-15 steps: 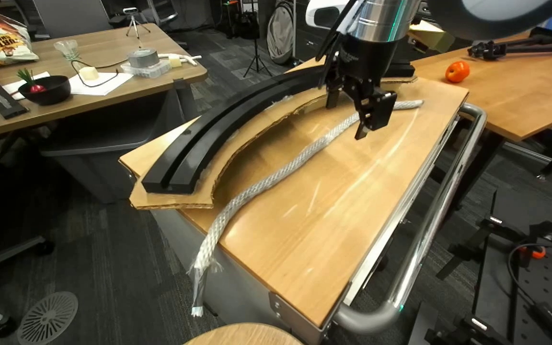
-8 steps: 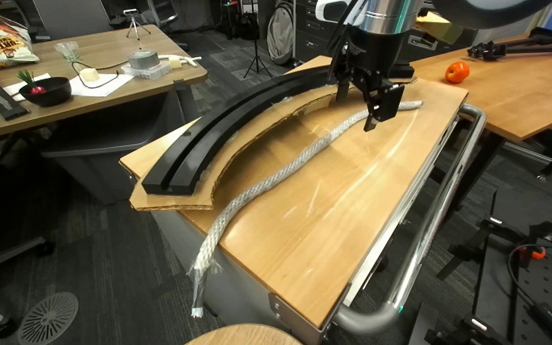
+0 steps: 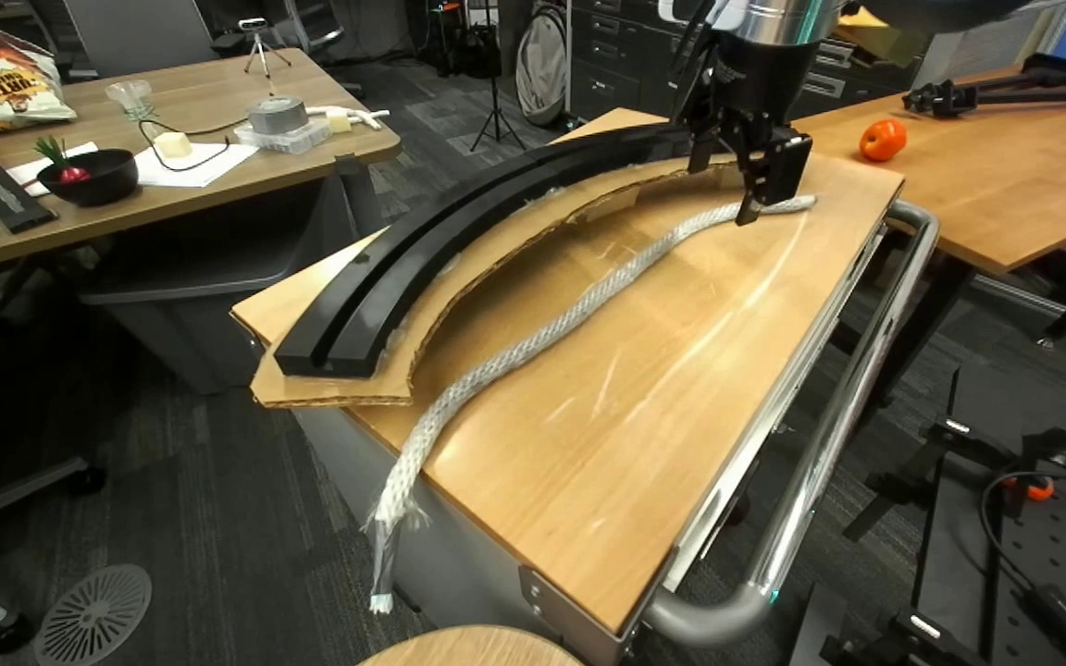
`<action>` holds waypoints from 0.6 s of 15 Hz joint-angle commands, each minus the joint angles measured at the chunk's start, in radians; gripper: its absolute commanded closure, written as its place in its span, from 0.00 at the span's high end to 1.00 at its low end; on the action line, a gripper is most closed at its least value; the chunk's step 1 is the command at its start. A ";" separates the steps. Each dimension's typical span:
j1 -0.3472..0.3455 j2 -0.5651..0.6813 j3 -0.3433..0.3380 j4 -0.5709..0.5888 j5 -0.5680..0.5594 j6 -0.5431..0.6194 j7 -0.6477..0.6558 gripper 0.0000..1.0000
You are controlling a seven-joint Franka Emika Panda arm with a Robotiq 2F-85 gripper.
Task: Put the rope along the center of the black object
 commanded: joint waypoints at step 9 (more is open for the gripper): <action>-0.089 0.020 -0.090 0.001 0.293 0.015 -0.189 1.00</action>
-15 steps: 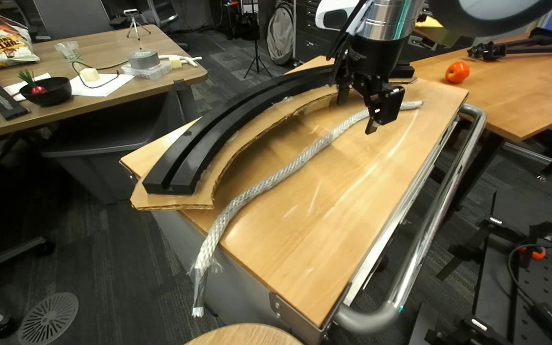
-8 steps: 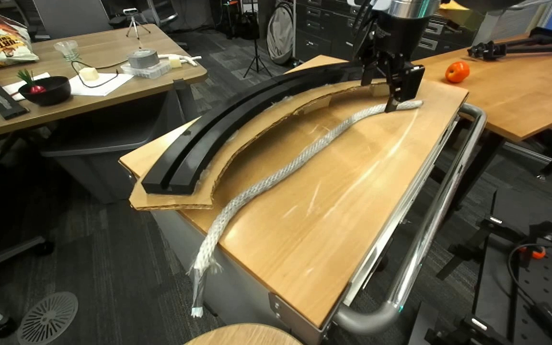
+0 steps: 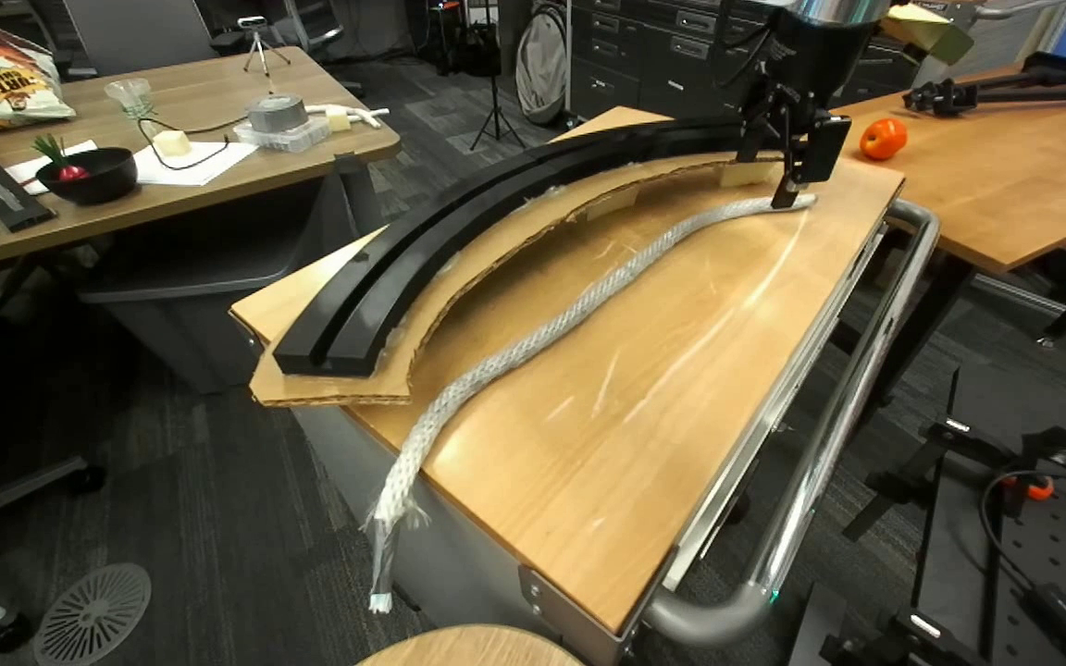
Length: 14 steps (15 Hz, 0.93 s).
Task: Put the rope along the center of the black object
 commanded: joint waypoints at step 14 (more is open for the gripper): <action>-0.032 0.091 0.007 0.013 0.120 0.076 -0.164 0.66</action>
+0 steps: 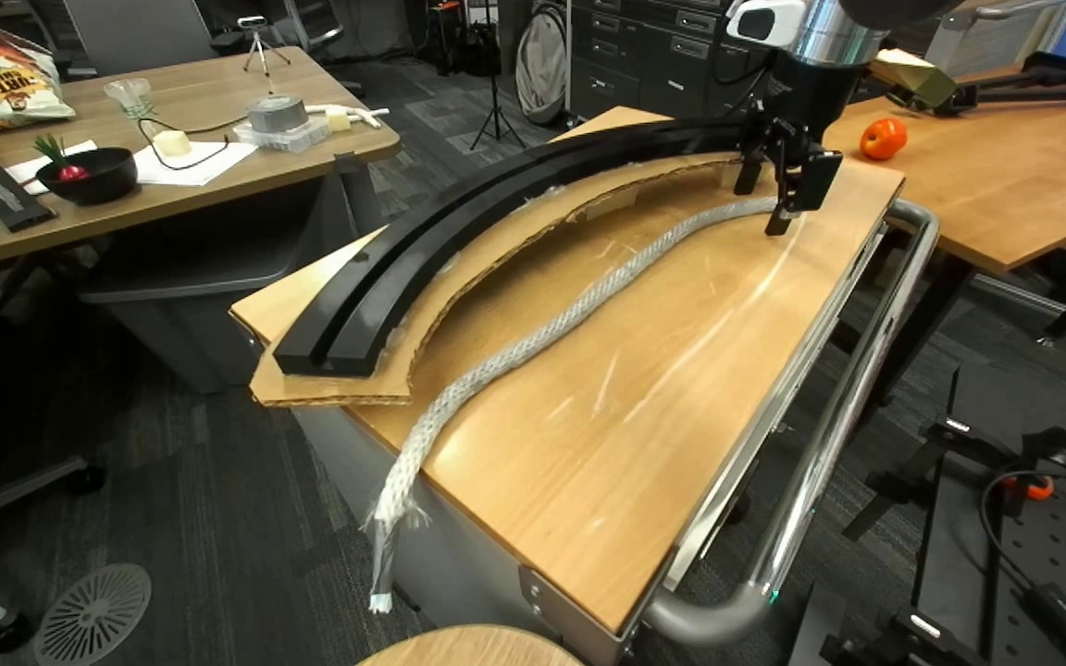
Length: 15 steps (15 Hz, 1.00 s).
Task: Put the rope along the center of the black object
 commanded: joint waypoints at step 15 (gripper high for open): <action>0.013 -0.103 -0.011 -0.041 -0.473 0.128 0.261 0.07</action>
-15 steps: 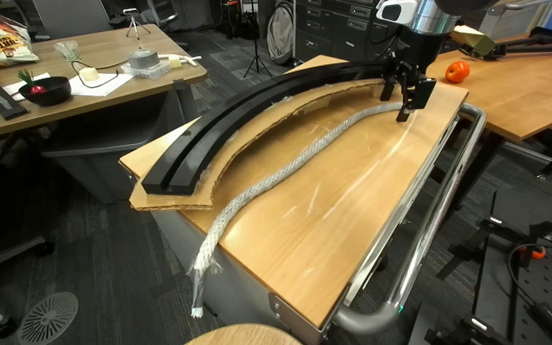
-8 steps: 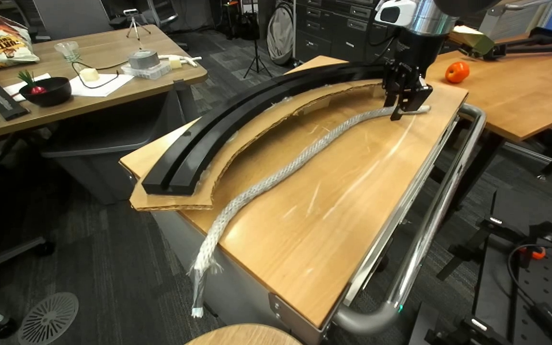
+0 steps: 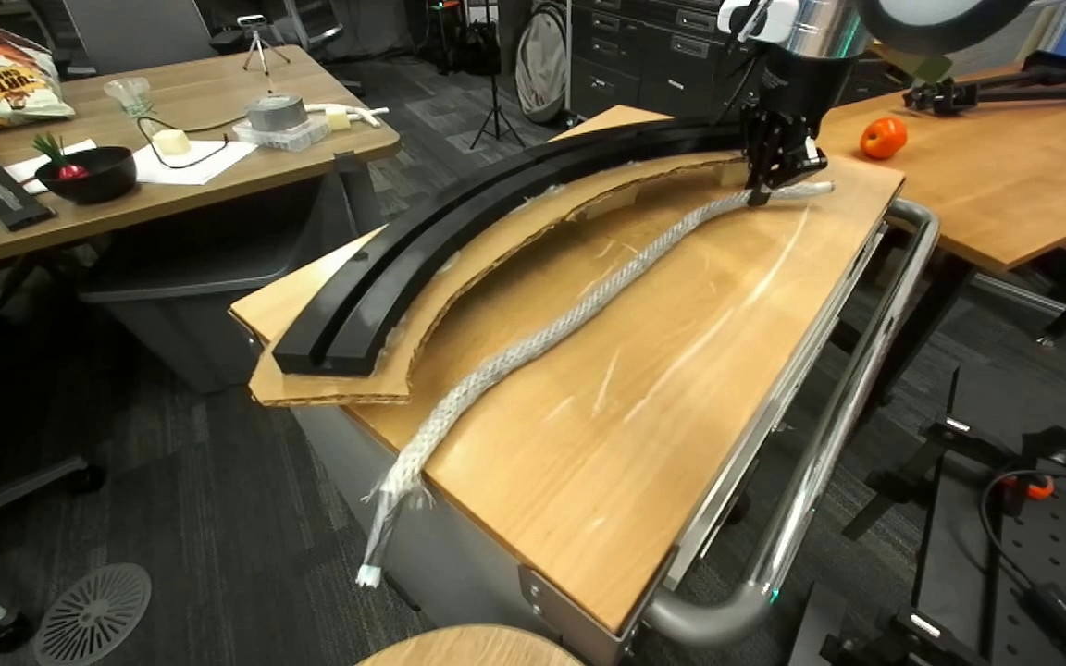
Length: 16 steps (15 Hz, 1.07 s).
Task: Put the rope along the center of the black object
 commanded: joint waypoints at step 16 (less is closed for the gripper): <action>0.013 -0.111 -0.007 0.137 -0.179 -0.008 0.103 0.07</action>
